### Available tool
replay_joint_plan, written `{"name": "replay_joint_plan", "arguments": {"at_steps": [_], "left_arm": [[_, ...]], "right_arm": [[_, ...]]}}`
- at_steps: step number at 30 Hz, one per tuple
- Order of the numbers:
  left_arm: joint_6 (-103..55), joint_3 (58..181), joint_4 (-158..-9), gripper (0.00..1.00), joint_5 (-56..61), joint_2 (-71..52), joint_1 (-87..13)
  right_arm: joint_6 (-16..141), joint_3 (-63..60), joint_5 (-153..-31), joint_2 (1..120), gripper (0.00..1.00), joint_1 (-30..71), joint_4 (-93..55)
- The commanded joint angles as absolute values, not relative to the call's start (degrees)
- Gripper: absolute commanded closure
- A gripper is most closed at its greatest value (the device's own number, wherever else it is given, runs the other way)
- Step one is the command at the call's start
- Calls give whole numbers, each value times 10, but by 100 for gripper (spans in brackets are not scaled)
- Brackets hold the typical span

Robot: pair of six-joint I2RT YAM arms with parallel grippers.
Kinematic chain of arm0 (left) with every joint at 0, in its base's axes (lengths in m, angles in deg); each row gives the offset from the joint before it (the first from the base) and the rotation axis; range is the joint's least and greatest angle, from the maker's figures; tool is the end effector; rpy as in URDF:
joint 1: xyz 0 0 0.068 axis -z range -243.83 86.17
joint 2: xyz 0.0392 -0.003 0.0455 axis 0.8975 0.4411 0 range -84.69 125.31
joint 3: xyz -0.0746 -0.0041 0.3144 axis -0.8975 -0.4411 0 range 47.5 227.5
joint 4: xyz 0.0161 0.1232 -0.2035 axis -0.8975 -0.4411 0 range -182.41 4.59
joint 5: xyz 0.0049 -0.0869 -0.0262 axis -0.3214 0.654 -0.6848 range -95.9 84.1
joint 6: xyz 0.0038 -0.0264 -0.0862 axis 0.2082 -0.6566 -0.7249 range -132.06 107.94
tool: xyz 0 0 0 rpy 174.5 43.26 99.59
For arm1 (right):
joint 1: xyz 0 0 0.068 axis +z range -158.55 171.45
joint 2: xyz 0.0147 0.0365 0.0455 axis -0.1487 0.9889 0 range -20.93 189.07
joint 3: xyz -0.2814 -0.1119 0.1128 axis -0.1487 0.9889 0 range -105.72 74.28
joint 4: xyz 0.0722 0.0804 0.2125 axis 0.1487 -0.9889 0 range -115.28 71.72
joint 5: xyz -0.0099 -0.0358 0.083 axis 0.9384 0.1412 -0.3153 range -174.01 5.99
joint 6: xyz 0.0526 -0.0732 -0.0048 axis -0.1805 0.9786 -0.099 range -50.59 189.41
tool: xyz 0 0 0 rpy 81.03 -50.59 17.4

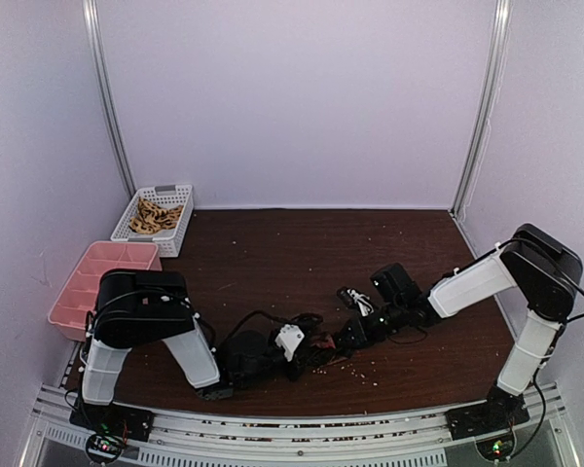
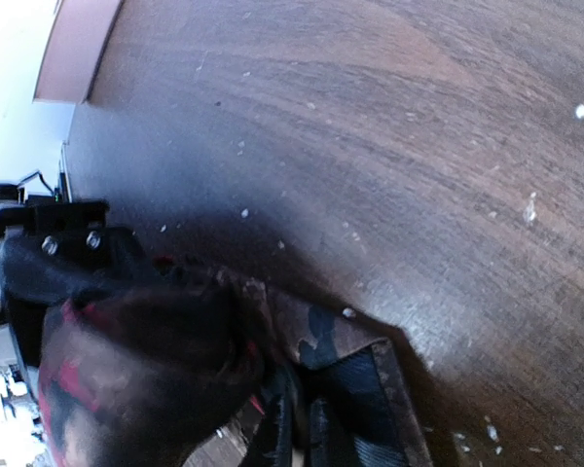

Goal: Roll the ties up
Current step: Roll the tie at the center of the board.

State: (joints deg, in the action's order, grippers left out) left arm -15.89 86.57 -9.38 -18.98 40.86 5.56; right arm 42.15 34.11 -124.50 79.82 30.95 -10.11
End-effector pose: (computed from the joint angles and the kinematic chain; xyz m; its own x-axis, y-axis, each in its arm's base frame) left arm 0.1674 -0.3932 0.1265 -0.1194 0.1326 -0.9840 0.8272 0.5613 -0.0247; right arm 0.2150 0.2451 0.1541 -0.9051 -0.2946 -0.3065 -0.4215 0.5286 0.7368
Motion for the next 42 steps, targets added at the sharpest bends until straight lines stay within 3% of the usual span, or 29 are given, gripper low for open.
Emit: {"name": "replay_joint_plan", "arguments": {"at_steps": [1, 5, 8, 17, 23, 37, 42], "left_arm": [[-140, 837, -184, 93, -209, 413, 50], [-143, 841, -203, 93, -203, 413, 51], [-142, 847, -211, 93, -202, 414, 52], [-150, 851, -233, 91, -215, 401, 53], [-167, 854, -262, 90, -219, 387, 53], [-196, 871, -339, 86, -193, 352, 53], [-179, 854, -303, 83, -126, 343, 53]], "right_arm": [[413, 367, -1179, 771, 84, 282, -208], [396, 366, -1198, 702, 66, 276, -212], [382, 362, -1216, 670, 59, 272, -214], [306, 384, -1282, 667, 58, 311, -126], [296, 401, -1282, 673, 52, 341, -97], [313, 393, -1239, 743, 66, 354, -78], [317, 390, -1213, 749, 73, 355, -85]]}}
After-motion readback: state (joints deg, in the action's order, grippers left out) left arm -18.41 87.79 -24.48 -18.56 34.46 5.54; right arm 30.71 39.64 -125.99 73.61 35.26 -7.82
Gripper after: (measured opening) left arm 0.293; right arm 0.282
